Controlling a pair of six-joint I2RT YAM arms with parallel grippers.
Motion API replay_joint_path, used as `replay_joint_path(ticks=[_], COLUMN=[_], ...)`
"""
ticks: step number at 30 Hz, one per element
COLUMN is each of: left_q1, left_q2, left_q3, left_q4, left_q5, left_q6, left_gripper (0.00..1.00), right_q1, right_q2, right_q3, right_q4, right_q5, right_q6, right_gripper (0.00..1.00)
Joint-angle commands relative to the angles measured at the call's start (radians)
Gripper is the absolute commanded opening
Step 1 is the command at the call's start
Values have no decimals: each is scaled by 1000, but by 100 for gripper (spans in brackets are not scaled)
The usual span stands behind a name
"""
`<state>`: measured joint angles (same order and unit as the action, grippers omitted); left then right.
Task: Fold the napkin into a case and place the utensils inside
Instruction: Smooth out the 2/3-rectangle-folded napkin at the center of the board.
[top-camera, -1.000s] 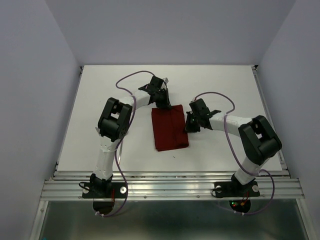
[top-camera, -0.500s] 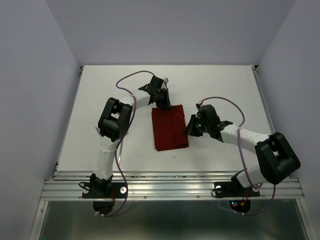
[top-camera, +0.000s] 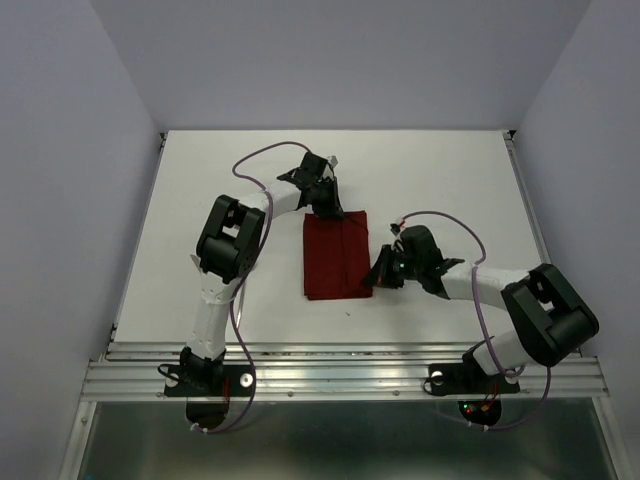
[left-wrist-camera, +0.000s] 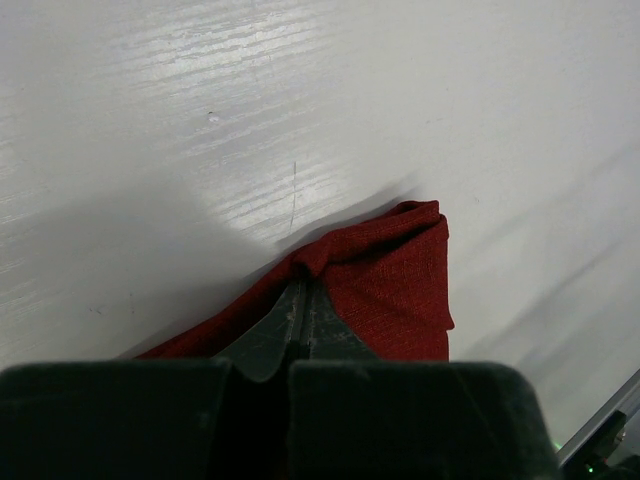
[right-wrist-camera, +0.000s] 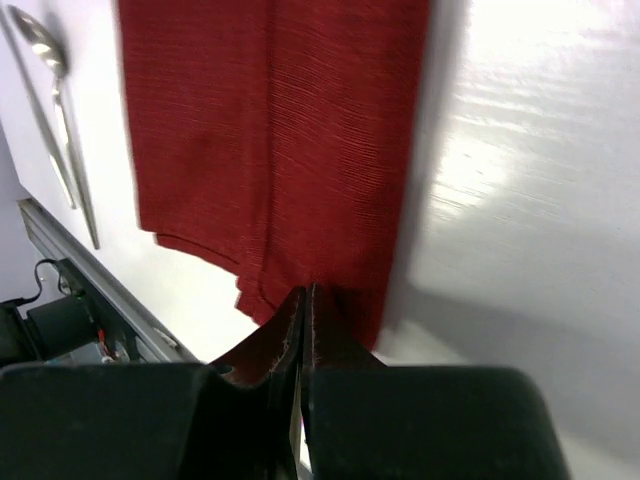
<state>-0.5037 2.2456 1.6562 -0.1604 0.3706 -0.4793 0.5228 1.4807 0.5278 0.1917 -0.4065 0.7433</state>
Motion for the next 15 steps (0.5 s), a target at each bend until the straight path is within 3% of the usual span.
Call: replay_joint_path(ticks=[1, 4, 11, 15], left_q1=[-4, -4, -4, -4], left_q2=[34, 32, 42, 46], left_q3=[4, -3, -12, -9], left_q4=[-47, -42, -30, -34], left_q5=[-39, -38, -24, -24], left_q6=[30, 30, 27, 28], left_gripper=[0, 0, 0, 0], right_q1=[-1, -59, -204, -228], right_q2=[-108, -41, 277, 424], right_q3=[93, 173, 317, 391], right_q4=[-49, -43, 257, 342], right_q5=[41, 0, -238, -327], right_q6=[-64, -64, 75, 122], right_gripper=[1, 1, 1, 1])
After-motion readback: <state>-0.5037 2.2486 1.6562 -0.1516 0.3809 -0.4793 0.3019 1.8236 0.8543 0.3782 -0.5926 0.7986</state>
